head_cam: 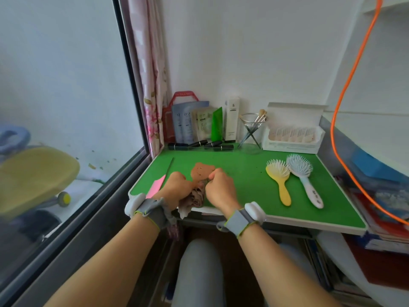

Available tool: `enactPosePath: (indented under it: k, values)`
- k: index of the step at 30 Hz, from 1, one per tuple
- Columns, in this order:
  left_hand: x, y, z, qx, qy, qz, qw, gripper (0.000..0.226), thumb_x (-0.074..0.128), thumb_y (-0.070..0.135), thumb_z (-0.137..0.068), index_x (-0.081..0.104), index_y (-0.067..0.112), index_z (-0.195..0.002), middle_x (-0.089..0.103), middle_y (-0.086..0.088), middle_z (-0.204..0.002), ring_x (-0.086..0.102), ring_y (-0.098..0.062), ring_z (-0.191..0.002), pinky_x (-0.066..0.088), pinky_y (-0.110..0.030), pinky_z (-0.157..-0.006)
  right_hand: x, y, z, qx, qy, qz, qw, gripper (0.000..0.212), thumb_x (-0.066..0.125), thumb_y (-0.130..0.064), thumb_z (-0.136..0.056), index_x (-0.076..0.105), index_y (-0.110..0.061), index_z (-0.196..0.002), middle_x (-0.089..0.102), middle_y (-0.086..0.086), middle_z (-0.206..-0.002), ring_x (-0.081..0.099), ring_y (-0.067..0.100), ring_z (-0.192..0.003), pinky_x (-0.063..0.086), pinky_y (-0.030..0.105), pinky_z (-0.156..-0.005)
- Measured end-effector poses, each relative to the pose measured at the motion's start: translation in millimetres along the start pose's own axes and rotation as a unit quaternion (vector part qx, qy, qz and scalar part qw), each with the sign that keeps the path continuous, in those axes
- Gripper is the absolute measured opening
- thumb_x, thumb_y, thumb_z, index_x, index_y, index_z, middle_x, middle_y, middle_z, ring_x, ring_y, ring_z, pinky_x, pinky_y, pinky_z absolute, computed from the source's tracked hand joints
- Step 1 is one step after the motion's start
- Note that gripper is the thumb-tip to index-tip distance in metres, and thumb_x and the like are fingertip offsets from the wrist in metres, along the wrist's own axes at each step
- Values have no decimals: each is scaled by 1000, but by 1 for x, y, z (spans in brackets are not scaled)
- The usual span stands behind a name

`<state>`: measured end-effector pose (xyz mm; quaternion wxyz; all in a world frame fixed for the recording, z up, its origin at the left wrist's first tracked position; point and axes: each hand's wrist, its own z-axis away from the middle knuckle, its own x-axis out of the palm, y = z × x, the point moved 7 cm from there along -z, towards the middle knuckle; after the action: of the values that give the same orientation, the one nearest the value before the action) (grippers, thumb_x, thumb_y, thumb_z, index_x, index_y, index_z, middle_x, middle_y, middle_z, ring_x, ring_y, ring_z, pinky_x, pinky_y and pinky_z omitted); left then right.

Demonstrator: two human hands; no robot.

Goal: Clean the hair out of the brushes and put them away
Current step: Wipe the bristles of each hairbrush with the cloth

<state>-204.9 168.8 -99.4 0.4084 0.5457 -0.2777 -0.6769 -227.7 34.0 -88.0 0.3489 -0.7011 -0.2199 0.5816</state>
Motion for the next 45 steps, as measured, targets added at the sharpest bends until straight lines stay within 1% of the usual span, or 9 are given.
enactPosePath:
  k: [3, 7, 13, 17, 24, 29, 33, 41, 45]
  values:
    - [0, -3, 1, -11, -12, -28, 999, 34, 69, 26, -86, 65, -5, -99, 64, -6, -64, 51, -3, -26, 33, -12, -26, 5, 3, 0, 18, -15, -10, 1000, 29, 43, -5, -91, 45, -4, -121, 59, 16, -113, 58, 31, -95, 46, 35, -71]
    - [4, 0, 0, -12, -27, -11, 1000, 28, 68, 22, -86, 68, -3, -99, 62, -5, -59, 52, -5, -27, 38, -14, -28, 7, 4, -3, 22, -17, 4, 1000, 25, 45, -11, -92, 41, -4, -116, 60, 13, -104, 56, 29, -82, 41, 34, -63]
    - [18, -3, -4, -35, -82, 71, 993, 27, 67, 15, -85, 67, -9, -98, 70, -17, -73, 67, -25, -60, 60, -39, -64, 6, 15, -10, 24, -34, 84, 996, 28, 45, -25, -92, 59, -6, -77, 60, 10, -78, 54, 28, -68, 36, 27, -53]
    - [25, -3, -2, -42, -114, 102, 987, 18, 63, 10, -88, 68, -5, -98, 72, -23, -89, 69, -36, -90, 55, -52, -85, 10, 23, -16, 34, -68, 58, 995, 37, 41, -33, -94, 59, -6, -78, 61, 8, -77, 58, 28, -69, 37, 28, -56]
    - [37, 3, 2, -35, -154, 201, 967, 16, 57, 3, -90, 66, -3, -102, 71, -23, -94, 70, -29, -80, 60, -35, -67, 7, 33, -18, 87, -22, -119, 989, 44, 49, -26, -91, 41, -17, -49, 41, -6, -43, 36, 17, -48, 24, 26, -49]
    - [42, 14, -1, 1, -181, 247, 952, 19, 62, 3, -88, 66, 6, -106, 72, -20, -90, 71, -25, -73, 59, -30, -61, 1, 36, -24, 145, -25, -277, 950, 18, 53, -15, -89, 48, -15, -71, 55, 11, -74, 50, 22, -69, 36, 32, -59]
    - [47, 26, -4, 24, -209, 264, 941, 23, 61, 3, -88, 67, 10, -109, 72, -22, -95, 71, -28, -79, 59, -34, -68, -8, 41, -29, 189, -50, -380, 904, 9, 54, -14, -90, 52, -15, -81, 58, 6, -71, 54, 19, -61, 44, 26, -54]
    - [63, 45, -18, 27, -206, 296, 932, 21, 63, 5, -87, 65, -2, -106, 70, -20, -91, 68, -20, -65, 56, -26, -56, -53, 60, -54, 143, 91, -356, 919, 27, 50, -13, -93, 42, -16, -67, 52, 5, -62, 48, 20, -57, 44, 28, -57]
    - [69, 56, -31, 29, -161, 308, 937, 20, 63, 6, -87, 64, -3, -105, 70, -17, -85, 66, -19, -60, 55, -27, -54, -73, 68, -63, 118, 109, -328, 931, 24, 44, -18, -98, 44, -17, -74, 63, 7, -66, 60, 20, -51, 42, 22, -50]
